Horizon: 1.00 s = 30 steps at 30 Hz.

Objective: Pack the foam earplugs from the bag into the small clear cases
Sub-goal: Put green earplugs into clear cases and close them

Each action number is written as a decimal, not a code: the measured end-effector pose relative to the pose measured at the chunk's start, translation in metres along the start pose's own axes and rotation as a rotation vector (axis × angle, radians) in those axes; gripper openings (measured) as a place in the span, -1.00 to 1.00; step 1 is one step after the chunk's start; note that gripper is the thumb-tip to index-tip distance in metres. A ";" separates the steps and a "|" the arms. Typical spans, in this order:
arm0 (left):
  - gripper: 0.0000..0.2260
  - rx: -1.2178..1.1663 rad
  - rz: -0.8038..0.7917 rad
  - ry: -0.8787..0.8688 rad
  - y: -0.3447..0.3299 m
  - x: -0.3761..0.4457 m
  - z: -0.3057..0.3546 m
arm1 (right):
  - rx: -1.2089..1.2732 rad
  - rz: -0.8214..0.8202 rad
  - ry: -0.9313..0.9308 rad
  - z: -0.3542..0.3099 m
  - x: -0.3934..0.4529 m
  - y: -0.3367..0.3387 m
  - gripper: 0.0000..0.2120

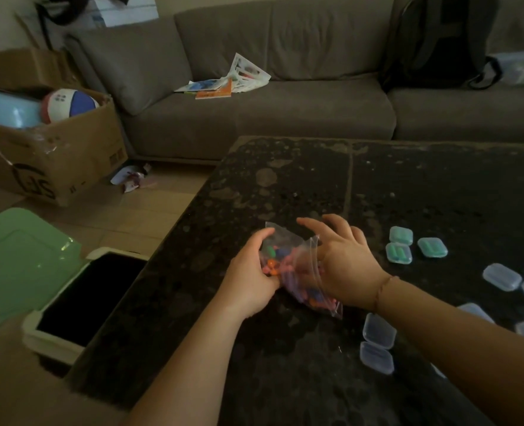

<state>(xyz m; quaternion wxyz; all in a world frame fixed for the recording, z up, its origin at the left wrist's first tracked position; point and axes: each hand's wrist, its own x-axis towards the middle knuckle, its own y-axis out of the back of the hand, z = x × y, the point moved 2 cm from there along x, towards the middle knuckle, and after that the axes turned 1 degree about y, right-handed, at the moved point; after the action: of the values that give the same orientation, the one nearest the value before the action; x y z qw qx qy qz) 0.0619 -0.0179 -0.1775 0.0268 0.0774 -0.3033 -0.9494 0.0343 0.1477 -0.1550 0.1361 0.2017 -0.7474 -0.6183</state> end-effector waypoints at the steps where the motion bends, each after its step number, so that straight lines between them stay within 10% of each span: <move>1: -0.24 -0.025 0.002 0.003 0.002 0.000 0.000 | -0.024 -0.007 0.001 -0.001 0.000 0.000 -0.46; 11: -0.25 -0.100 -0.064 -0.002 0.007 0.000 -0.006 | 0.015 -0.033 -0.028 -0.005 0.002 -0.004 -0.32; 30: -0.29 0.192 0.066 0.064 0.030 -0.008 0.004 | 0.236 0.196 -0.011 0.017 -0.025 0.014 -0.80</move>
<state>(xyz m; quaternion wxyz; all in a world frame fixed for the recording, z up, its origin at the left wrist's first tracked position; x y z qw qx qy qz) 0.0697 -0.0393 -0.1552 0.0603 0.1000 -0.3940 -0.9116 0.0466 0.1768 -0.1435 0.1670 0.1390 -0.8316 -0.5112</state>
